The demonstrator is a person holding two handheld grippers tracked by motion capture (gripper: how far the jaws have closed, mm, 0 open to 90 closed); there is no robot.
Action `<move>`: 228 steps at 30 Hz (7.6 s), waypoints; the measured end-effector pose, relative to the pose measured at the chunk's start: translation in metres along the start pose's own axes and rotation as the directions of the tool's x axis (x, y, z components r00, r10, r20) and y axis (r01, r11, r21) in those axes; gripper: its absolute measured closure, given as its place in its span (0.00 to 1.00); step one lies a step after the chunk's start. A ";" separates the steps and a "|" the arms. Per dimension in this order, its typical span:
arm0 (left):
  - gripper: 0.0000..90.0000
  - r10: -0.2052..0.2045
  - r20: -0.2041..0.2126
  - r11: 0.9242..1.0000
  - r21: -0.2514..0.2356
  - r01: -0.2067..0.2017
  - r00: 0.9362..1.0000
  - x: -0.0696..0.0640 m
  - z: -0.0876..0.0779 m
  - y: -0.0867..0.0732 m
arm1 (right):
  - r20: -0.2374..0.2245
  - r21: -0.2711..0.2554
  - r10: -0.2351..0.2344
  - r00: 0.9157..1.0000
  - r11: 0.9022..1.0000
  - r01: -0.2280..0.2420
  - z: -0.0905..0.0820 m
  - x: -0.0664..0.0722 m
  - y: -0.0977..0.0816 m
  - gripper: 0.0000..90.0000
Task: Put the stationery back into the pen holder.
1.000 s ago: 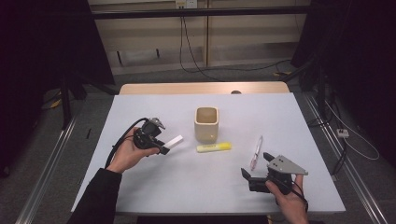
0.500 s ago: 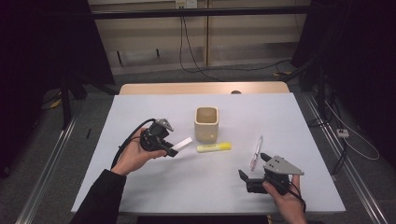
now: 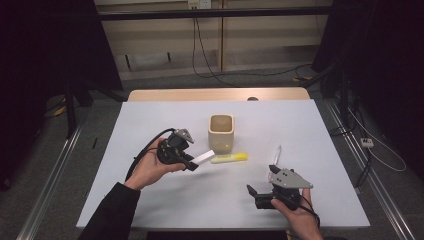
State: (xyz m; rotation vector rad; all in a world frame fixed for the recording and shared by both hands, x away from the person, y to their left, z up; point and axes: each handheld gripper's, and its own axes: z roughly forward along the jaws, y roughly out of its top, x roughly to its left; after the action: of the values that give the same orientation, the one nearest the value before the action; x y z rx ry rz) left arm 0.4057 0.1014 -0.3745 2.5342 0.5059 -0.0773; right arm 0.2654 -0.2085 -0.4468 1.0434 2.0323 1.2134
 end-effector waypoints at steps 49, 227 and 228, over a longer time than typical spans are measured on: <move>0.75 0.138 0.122 0.986 0.078 -0.148 0.983 -0.029 0.041 0.063 | 0.197 0.098 -0.654 0.731 0.755 0.649 0.035 0.049 0.032 0.28; 0.06 -0.196 -0.217 0.915 -0.391 0.099 0.956 -0.024 0.012 -0.117 | 0.016 -0.166 0.104 0.994 0.981 -0.100 0.132 -0.029 0.121 0.49; 0.06 -0.196 -0.216 0.915 -0.391 0.099 0.957 -0.024 0.012 -0.117 | 0.019 -0.165 0.104 0.994 0.981 -0.099 0.131 -0.030 0.121 0.46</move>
State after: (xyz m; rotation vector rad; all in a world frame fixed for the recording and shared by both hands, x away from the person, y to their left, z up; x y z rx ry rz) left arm 0.3407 0.1778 -0.4396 2.1331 0.7373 0.2665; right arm 0.4227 -0.1365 -0.3946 1.0883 1.8425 1.3851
